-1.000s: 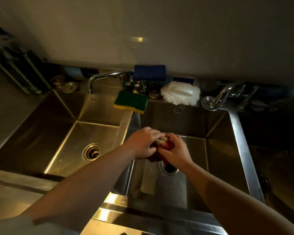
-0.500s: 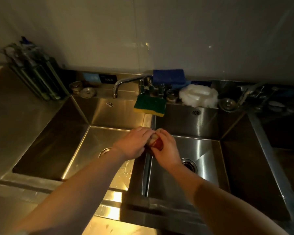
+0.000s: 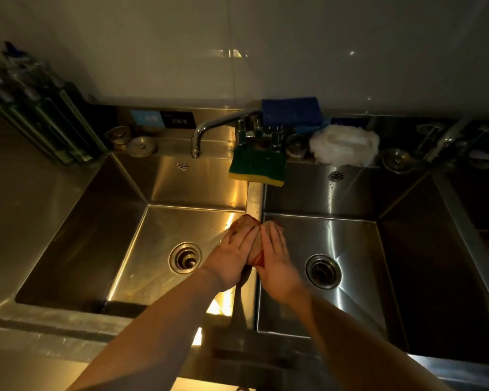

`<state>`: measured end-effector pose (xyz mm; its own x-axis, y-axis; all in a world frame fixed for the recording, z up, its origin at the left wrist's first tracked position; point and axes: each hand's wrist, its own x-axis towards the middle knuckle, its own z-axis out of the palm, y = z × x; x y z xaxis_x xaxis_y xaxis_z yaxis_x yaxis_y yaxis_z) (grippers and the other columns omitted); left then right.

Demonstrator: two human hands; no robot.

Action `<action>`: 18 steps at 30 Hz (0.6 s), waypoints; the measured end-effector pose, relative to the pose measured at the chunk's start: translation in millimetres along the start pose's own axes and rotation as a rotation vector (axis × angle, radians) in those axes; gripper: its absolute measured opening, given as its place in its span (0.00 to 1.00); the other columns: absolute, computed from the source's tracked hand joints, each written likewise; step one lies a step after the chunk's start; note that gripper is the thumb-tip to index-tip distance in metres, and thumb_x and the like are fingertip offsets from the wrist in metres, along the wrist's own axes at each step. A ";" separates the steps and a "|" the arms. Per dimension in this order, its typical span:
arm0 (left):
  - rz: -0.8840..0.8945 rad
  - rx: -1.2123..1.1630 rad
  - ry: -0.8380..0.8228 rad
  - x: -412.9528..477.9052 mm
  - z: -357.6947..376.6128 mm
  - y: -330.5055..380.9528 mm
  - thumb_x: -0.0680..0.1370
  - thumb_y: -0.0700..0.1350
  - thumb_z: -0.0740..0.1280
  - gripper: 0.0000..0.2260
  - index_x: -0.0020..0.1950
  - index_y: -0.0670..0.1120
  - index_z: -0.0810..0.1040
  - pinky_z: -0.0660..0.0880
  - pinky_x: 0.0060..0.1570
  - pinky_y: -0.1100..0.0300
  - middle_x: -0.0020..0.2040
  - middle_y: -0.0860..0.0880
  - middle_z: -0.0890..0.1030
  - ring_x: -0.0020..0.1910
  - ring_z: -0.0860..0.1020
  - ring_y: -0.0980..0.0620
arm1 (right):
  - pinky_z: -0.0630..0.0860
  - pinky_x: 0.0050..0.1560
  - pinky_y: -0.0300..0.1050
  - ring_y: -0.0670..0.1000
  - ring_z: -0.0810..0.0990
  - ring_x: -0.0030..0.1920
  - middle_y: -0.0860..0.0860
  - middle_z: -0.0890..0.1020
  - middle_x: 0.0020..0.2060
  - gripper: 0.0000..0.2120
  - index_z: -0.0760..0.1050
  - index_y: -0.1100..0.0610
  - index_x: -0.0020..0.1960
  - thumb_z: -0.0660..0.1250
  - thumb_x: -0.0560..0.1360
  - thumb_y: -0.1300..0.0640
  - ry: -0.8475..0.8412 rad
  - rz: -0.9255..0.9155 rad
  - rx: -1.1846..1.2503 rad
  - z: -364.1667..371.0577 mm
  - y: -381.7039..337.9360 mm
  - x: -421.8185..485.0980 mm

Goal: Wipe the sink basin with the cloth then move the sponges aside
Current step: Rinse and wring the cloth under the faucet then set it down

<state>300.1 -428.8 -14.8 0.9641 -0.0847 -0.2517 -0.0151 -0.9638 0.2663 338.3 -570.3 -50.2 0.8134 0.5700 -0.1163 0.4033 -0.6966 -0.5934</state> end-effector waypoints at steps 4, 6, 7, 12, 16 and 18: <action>-0.007 0.019 0.014 16.6 -2.3 -6.0 0.78 0.46 0.63 0.37 0.76 0.52 0.38 0.53 0.74 0.51 0.78 0.50 0.41 0.76 0.43 0.45 | 0.46 0.73 0.43 0.50 0.34 0.74 0.50 0.37 0.76 0.39 0.34 0.52 0.74 0.60 0.77 0.61 0.037 -0.009 0.028 -1.5 3.9 14.8; -0.020 0.017 0.041 29.5 -4.6 -7.9 0.78 0.47 0.64 0.38 0.76 0.52 0.39 0.55 0.73 0.51 0.78 0.50 0.42 0.76 0.45 0.46 | 0.47 0.74 0.45 0.51 0.35 0.75 0.51 0.38 0.76 0.38 0.36 0.53 0.75 0.60 0.77 0.61 0.029 -0.018 0.032 -7.5 8.1 28.4; -0.027 0.022 0.051 36.1 -6.1 -8.8 0.77 0.48 0.64 0.38 0.77 0.52 0.39 0.57 0.73 0.51 0.78 0.50 0.42 0.76 0.45 0.46 | 0.47 0.74 0.46 0.51 0.35 0.75 0.52 0.39 0.76 0.38 0.37 0.54 0.75 0.60 0.77 0.61 0.022 -0.024 0.026 -11.0 10.5 35.9; -0.118 -0.074 0.159 63.7 -14.6 -12.2 0.74 0.44 0.68 0.39 0.76 0.59 0.46 0.64 0.69 0.50 0.76 0.49 0.46 0.73 0.52 0.43 | 0.50 0.74 0.48 0.52 0.36 0.75 0.52 0.41 0.77 0.35 0.42 0.53 0.76 0.60 0.78 0.61 -0.010 -0.006 0.065 -28.8 17.4 71.9; -0.253 -0.254 0.158 79.3 -21.5 -12.3 0.75 0.43 0.66 0.36 0.74 0.66 0.49 0.68 0.65 0.48 0.73 0.47 0.55 0.70 0.59 0.42 | 0.54 0.73 0.48 0.53 0.40 0.76 0.52 0.45 0.77 0.33 0.48 0.54 0.76 0.60 0.77 0.63 0.007 -0.027 0.041 -39.3 19.9 91.6; -0.252 -0.275 0.165 83.0 -22.2 -12.0 0.76 0.43 0.66 0.35 0.74 0.65 0.50 0.68 0.65 0.47 0.73 0.46 0.56 0.70 0.60 0.42 | 0.54 0.73 0.48 0.53 0.40 0.76 0.52 0.46 0.77 0.34 0.48 0.54 0.76 0.60 0.76 0.64 0.008 -0.041 0.030 -40.2 22.2 95.7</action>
<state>386.2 -418.6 -18.2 0.9584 0.2093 -0.1938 0.2772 -0.8435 0.4601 441.9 -548.7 -42.5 0.7997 0.5944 -0.0849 0.4239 -0.6591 -0.6212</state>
